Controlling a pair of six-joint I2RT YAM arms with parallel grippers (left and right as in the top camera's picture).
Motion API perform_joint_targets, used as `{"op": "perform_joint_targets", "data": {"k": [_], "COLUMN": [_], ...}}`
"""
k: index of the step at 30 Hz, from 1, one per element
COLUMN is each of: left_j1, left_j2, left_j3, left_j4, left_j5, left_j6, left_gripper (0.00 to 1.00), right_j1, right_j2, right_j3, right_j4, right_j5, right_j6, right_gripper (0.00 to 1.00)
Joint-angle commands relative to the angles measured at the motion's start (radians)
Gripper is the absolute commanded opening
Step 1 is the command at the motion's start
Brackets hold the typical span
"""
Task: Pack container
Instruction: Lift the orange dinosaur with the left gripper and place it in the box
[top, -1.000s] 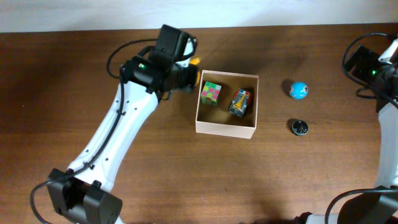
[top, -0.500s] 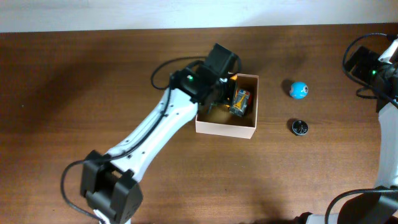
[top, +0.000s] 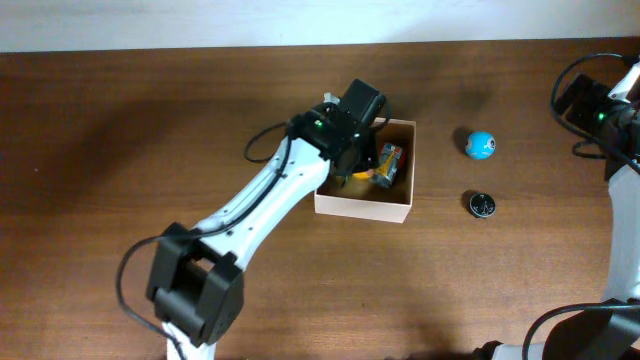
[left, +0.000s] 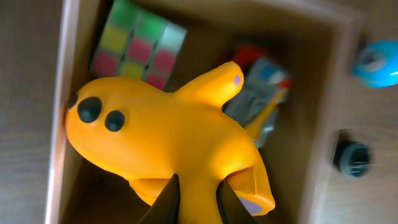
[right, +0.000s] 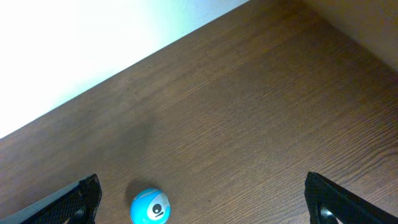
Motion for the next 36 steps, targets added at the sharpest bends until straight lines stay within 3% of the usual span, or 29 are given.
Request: {"op": "perform_joint_targets", "data": {"k": [1,7,8,10,11,14,22,25,27,36], "left_j1": [-0.004,-0.007,-0.007,-0.007,-0.006,-0.006,0.003,0.003,0.002,-0.007], "left_j2": [0.04,0.042,0.043,0.045,0.045,0.045,0.031,0.029,0.028,0.09], "left_j3": [0.005,0.005,0.005,0.005,0.005,0.011,0.159,0.219,0.23,0.201], "left_j4": [-0.022,-0.043,-0.047,-0.047,-0.047,-0.047,-0.104,-0.115,-0.114,-0.145], "left_j5": [0.015,0.033,0.032,0.032,0.032,0.033,0.032,0.032,0.029,0.015], "left_j6": [-0.03,-0.03,-0.03,-0.03,-0.03,-0.025,0.115,0.215,0.227,0.227], "left_gripper": [0.02,0.03,0.09,0.43,0.54,0.65,0.54,0.17,0.02,0.02], "right_j1": [-0.003,-0.003,-0.003,-0.003,-0.003,-0.003,-0.003,-0.003,-0.003,-0.003], "right_j2": [0.002,0.002,0.002,0.002,0.002,0.002,0.002,0.002,0.002,0.002], "right_j3": [0.022,0.021,0.021,0.022,0.021,0.021,0.021,0.021,0.022,0.021], "right_j4": [0.002,0.002,0.002,0.002,0.002,0.002,0.002,0.002,0.002,0.002], "right_j5": [-0.003,-0.003,-0.003,-0.003,-0.003,-0.003,-0.003,-0.003,-0.003,-0.003], "right_j6": [-0.01,-0.01,-0.01,-0.01,-0.01,-0.01,-0.01,-0.01,-0.01,-0.01], "right_gripper": [0.99,0.99,0.99,0.99,0.99,0.99,0.99,0.99,0.99,0.99]}}
